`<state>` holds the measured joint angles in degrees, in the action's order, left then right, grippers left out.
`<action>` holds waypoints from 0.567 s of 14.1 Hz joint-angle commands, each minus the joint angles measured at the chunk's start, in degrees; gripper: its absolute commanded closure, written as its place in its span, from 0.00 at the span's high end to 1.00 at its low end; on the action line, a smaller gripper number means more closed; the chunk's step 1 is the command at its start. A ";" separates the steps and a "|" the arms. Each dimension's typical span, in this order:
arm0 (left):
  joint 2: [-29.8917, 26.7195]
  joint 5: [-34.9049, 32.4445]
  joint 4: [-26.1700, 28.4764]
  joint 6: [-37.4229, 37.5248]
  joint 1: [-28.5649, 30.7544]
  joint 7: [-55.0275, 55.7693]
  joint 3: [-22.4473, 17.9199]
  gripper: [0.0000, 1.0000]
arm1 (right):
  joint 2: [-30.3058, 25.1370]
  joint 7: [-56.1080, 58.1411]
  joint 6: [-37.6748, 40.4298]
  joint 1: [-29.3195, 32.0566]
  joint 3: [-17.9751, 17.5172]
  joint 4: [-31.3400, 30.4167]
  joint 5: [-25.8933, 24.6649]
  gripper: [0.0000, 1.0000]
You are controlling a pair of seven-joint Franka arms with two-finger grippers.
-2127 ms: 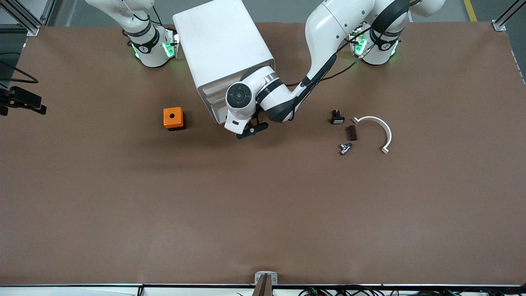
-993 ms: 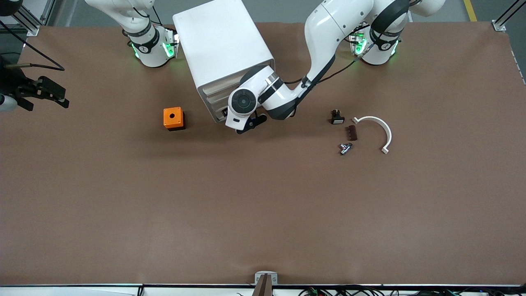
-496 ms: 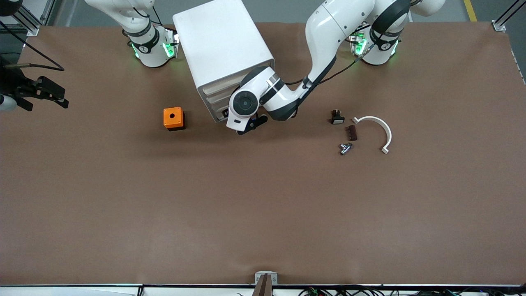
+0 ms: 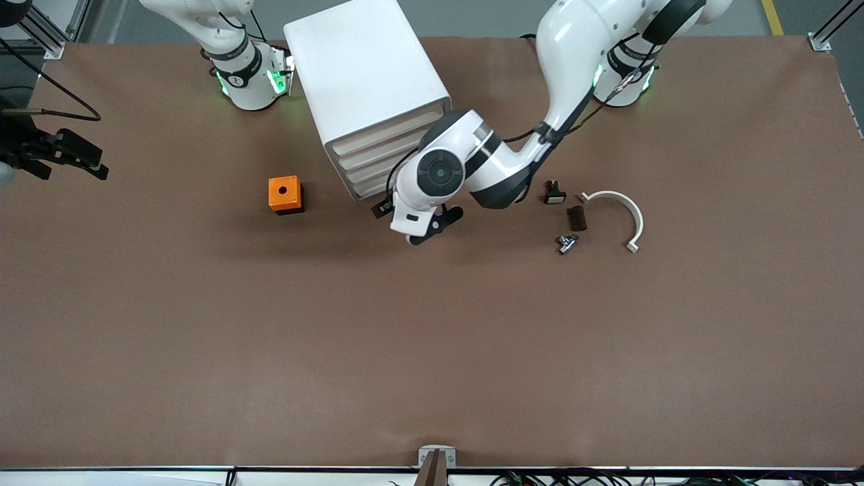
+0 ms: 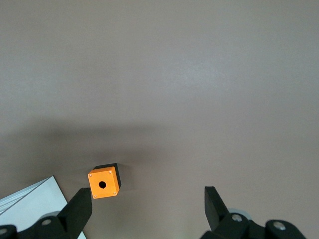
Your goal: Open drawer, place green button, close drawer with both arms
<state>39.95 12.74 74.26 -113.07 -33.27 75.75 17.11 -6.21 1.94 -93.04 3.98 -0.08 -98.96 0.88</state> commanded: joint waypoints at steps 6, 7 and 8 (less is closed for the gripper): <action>-17.26 -1.58 1.95 15.40 15.58 -16.39 -0.07 0.99 | -1.34 -1.24 0.84 0.24 -0.18 -1.06 0.17 1.00; -19.19 -1.58 1.86 17.77 18.21 -19.47 0.02 0.99 | -1.34 -1.24 0.84 0.24 -0.18 -0.97 0.17 1.00; -21.04 -1.58 1.86 19.88 20.76 -23.33 0.02 0.99 | -1.34 -1.24 0.93 0.24 -0.18 -1.06 0.17 1.00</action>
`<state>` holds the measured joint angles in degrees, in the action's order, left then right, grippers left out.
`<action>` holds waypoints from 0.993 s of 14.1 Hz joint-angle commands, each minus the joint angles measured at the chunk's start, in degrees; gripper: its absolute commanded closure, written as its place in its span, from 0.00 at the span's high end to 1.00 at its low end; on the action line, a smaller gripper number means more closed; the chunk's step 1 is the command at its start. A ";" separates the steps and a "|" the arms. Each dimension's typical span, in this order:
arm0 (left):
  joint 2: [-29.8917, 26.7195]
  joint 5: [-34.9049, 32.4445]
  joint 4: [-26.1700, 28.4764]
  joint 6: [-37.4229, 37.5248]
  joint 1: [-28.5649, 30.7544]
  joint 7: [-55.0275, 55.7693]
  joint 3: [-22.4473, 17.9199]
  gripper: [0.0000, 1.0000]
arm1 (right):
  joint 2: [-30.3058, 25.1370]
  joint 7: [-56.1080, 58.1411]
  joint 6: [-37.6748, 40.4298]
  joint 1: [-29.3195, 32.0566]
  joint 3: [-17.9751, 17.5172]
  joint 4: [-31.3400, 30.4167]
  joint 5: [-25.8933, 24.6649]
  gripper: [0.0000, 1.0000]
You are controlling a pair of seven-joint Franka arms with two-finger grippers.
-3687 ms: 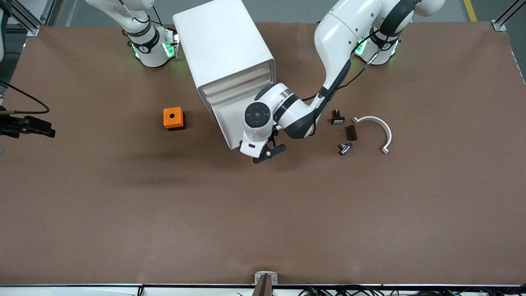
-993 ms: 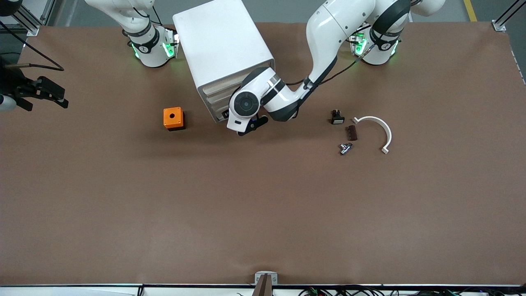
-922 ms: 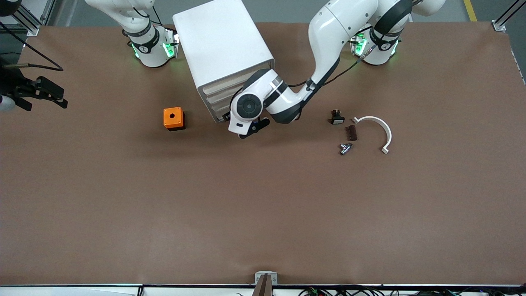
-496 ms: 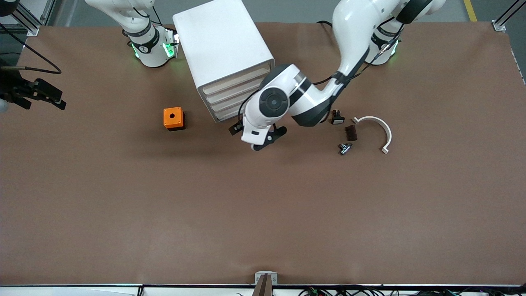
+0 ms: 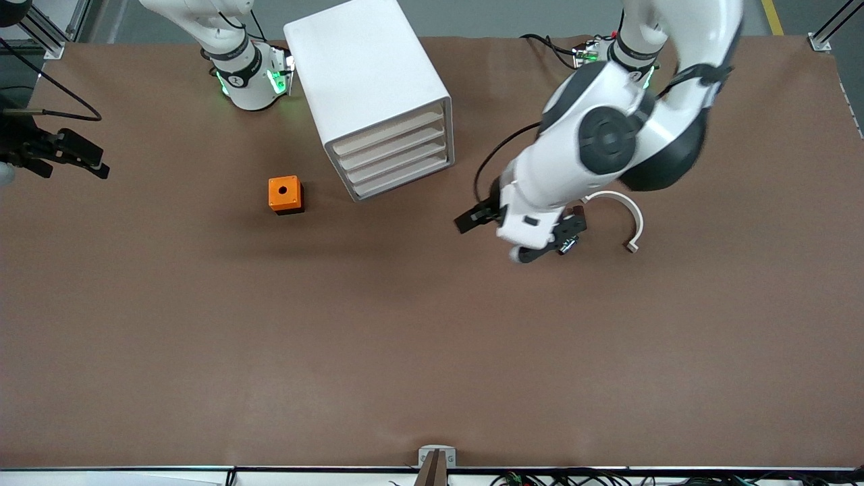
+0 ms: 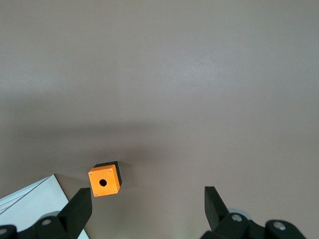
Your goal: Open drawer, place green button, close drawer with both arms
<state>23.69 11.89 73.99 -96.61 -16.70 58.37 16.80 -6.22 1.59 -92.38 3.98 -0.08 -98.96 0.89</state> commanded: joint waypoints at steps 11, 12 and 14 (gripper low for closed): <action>-12.08 -5.91 3.17 17.33 23.38 -44.99 -0.88 0.99 | -1.34 -0.89 0.36 0.07 -0.27 -0.97 0.25 1.00; -13.22 -6.53 3.96 17.77 22.59 -46.23 -3.24 0.99 | -1.34 -0.89 0.36 -0.02 -0.27 -0.97 0.17 1.00; -15.85 -6.71 7.46 17.60 17.60 -49.39 -10.69 0.99 | -1.34 -0.89 0.62 -0.20 -0.45 -0.88 0.25 1.00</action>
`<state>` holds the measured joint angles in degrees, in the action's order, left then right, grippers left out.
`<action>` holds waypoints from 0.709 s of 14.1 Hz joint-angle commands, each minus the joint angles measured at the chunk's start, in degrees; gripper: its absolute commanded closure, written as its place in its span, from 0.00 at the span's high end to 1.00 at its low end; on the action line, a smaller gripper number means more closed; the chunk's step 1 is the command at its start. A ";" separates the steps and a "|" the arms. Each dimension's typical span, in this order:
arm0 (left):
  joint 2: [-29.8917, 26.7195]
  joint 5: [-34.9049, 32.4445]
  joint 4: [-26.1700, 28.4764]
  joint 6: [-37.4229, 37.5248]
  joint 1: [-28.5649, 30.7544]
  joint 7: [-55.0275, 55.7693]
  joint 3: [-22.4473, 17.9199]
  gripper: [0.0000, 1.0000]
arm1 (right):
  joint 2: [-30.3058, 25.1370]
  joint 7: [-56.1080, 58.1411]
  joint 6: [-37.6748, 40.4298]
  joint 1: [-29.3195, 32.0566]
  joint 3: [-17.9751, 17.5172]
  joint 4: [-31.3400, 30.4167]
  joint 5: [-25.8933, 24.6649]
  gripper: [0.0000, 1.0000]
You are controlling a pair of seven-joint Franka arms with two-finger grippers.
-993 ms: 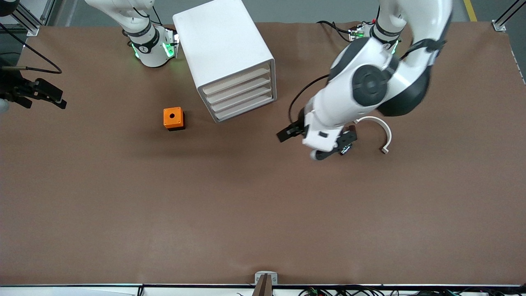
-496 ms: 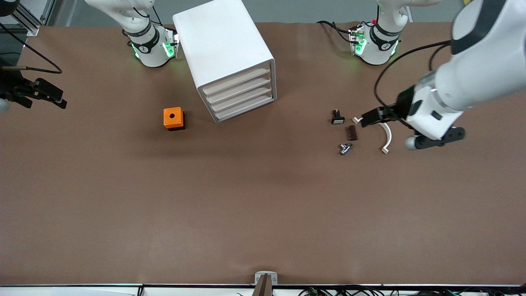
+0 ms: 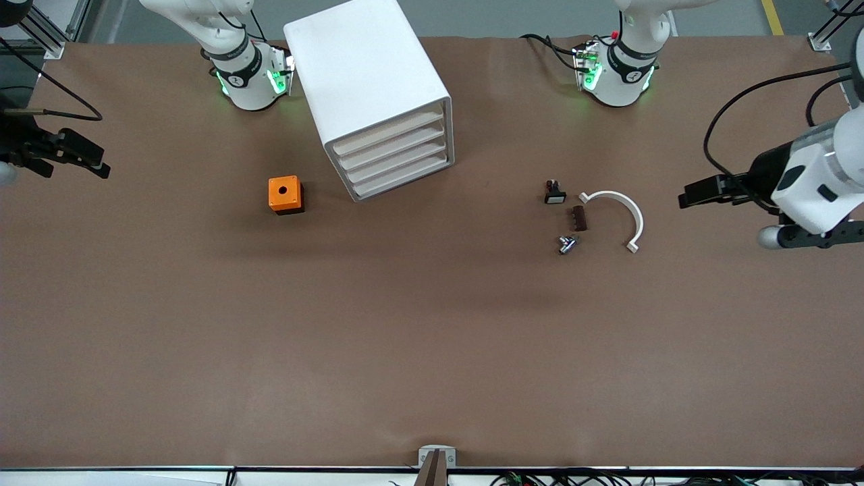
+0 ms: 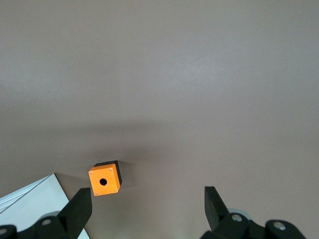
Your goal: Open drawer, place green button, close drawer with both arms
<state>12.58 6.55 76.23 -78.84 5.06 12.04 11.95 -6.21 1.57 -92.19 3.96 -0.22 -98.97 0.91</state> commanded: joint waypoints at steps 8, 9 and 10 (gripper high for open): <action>-14.86 -3.12 22.64 -14.83 -5.42 -7.82 -10.19 0.99 | -1.34 -0.87 1.04 -0.53 -0.48 -0.88 0.32 1.00; -14.78 -3.21 22.04 -15.72 -5.33 -7.82 -10.28 0.99 | -1.34 -0.87 1.04 -0.70 -0.48 -0.88 0.32 1.00; -14.60 -3.38 20.81 -16.25 -4.89 -7.82 -10.28 0.99 | -1.34 -0.87 1.04 -0.79 -0.48 -0.88 0.32 1.00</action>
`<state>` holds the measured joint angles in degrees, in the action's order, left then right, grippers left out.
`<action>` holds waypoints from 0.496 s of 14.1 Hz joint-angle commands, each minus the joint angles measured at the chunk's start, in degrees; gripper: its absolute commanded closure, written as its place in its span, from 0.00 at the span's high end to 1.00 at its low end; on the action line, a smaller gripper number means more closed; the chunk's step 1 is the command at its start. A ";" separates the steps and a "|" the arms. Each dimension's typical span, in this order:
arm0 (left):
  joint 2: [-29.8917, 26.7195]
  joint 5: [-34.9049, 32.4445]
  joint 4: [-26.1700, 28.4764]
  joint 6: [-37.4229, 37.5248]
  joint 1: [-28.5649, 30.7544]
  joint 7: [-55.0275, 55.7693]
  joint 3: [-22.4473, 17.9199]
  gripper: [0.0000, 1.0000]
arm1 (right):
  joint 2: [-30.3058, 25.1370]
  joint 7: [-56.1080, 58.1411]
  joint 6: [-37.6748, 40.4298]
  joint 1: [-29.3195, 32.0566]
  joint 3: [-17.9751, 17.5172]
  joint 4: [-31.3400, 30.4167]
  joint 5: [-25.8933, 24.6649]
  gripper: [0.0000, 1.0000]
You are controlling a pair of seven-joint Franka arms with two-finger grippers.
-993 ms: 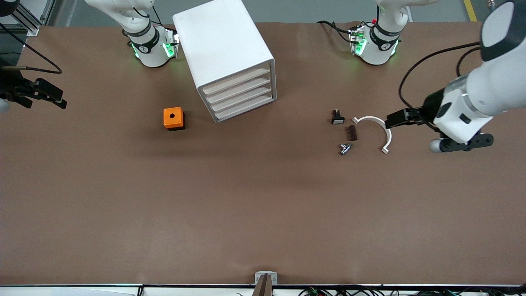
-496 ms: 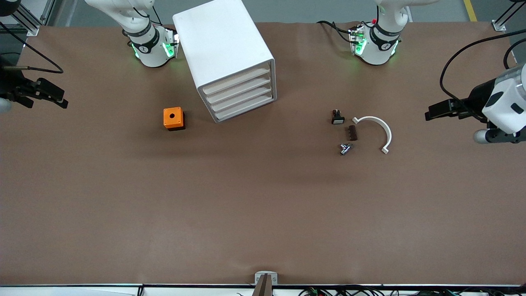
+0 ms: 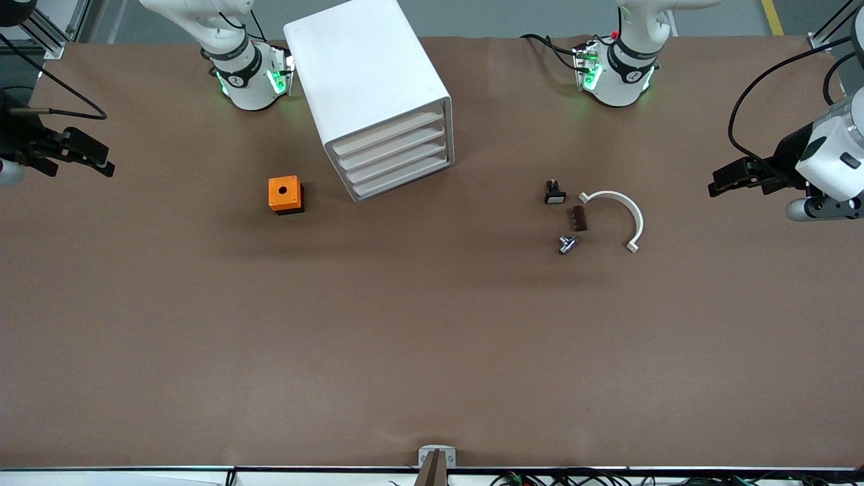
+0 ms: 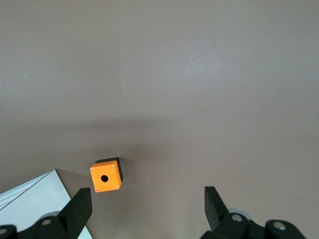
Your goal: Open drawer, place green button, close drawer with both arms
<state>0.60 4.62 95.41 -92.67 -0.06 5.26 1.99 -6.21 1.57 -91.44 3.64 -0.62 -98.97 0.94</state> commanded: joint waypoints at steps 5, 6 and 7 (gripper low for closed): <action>-0.16 -2.86 -4.79 -2.34 1.03 -0.78 -0.32 0.99 | -1.34 -0.87 0.21 -1.35 -0.08 -0.88 0.29 1.00; -0.16 -2.86 -5.06 -2.34 1.03 -0.78 -0.32 0.99 | -1.34 -0.96 0.21 -1.26 0.00 -0.88 0.29 1.00; -0.16 -2.86 -5.67 -2.08 1.03 -0.70 -0.32 0.99 | -1.34 -0.87 0.12 -1.26 0.00 -0.88 0.29 1.00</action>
<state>-0.47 3.01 91.88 -94.98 0.84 5.26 1.65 -6.22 1.56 -91.38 2.57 -0.76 -98.97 0.95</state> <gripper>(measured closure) 0.004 0.000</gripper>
